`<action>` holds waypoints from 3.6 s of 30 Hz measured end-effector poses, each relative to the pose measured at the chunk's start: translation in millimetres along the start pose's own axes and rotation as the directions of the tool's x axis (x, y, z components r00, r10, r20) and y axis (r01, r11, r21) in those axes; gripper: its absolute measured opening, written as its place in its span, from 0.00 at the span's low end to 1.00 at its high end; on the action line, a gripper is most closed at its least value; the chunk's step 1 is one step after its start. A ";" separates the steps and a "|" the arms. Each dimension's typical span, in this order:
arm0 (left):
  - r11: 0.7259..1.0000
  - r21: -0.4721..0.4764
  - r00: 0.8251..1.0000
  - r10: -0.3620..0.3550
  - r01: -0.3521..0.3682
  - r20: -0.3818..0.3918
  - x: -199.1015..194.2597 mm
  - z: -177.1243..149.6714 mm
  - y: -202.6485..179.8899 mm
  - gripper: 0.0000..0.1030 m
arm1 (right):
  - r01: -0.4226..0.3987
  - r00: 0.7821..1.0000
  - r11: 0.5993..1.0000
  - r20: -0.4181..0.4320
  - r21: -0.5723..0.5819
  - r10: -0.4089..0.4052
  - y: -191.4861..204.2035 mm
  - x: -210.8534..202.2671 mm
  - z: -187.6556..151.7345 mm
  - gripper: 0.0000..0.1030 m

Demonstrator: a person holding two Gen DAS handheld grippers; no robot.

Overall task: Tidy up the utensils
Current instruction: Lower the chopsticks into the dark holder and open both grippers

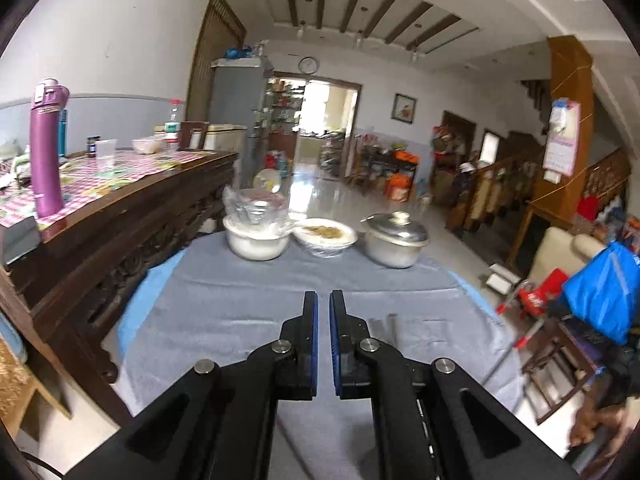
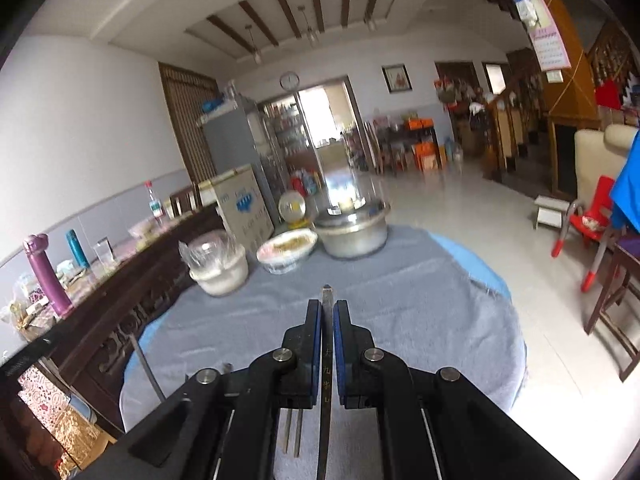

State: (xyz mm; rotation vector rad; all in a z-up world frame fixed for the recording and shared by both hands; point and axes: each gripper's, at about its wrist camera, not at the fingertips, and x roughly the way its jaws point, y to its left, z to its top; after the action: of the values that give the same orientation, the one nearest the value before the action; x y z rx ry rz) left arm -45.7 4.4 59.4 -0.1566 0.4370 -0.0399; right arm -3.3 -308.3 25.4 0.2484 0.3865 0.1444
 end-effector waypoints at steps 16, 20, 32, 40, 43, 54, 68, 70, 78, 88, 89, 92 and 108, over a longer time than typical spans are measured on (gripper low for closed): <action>0.926 -0.305 0.809 0.001 -0.222 -0.587 208.6 -50.3 108.1 0.33 | 0.016 0.984 0.995 -0.180 0.101 0.002 -32.7 60.1 -33.9 0.06; 0.932 -0.236 0.754 0.056 -0.274 -0.654 243.8 -60.2 99.3 0.33 | 0.017 0.982 0.993 -0.191 0.117 0.006 -38.9 65.9 -36.8 0.06; 0.943 -0.031 0.678 0.214 -0.330 -0.703 285.1 -64.0 74.9 0.10 | 0.005 0.981 0.993 -0.194 0.121 0.018 -36.6 73.2 -39.8 0.06; 0.965 -0.127 0.765 0.097 -0.229 -0.637 259.1 -60.3 76.9 0.05 | 0.000 0.985 0.994 -0.171 0.109 0.019 -31.9 65.3 -35.7 0.06; 0.973 -0.130 0.817 0.083 -0.189 -0.570 229.1 -51.3 67.8 0.05 | 0.000 0.990 0.995 -0.138 0.098 0.014 -27.8 57.1 -30.0 0.06; 0.993 -0.115 0.970 -0.005 -0.024 -0.242 93.3 -0.6 27.6 0.05 | -0.007 1.000 1.000 0.024 0.001 0.007 8.9 17.8 -13.3 0.06; 0.997 -0.049 0.998 -0.065 0.065 -0.008 4.9 24.5 -3.6 0.05 | 0.024 0.986 0.999 0.167 -0.047 -0.016 34.4 -19.7 6.8 0.06; 0.996 -0.045 0.997 -0.078 0.079 0.012 -2.6 28.5 -6.9 0.05 | 0.025 0.982 0.999 0.187 -0.044 -0.016 35.7 -24.7 11.9 0.06; 0.994 -0.009 0.991 -0.111 0.112 0.074 -31.6 49.3 -22.8 0.05 | -0.009 0.970 0.998 0.240 -0.056 0.022 45.3 -45.4 32.2 0.07; 0.979 0.004 0.971 -0.202 0.203 0.128 -64.1 70.8 -37.6 0.05 | -0.148 0.945 0.989 0.294 -0.012 0.144 59.0 -70.3 52.1 0.07; 0.978 0.005 0.969 -0.208 0.209 0.132 -67.4 72.1 -40.2 0.05 | -0.150 0.943 0.989 0.299 -0.018 0.148 62.6 -70.3 52.2 0.07; 0.974 0.011 0.965 -0.226 0.226 0.136 -71.5 72.1 -46.3 0.05 | -0.144 0.942 0.989 0.301 -0.042 0.150 73.9 -65.8 48.3 0.07; 0.973 -0.010 0.971 -0.229 0.229 -0.060 -29.7 41.8 -55.4 0.05 | -0.145 0.980 0.977 0.115 -0.154 0.163 97.7 -14.2 4.8 0.07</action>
State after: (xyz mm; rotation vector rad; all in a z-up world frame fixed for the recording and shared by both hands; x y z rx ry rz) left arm -55.2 -42.3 118.1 -0.2087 0.4785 -0.2721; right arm -23.4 -218.3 60.7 0.1426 0.2280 0.3069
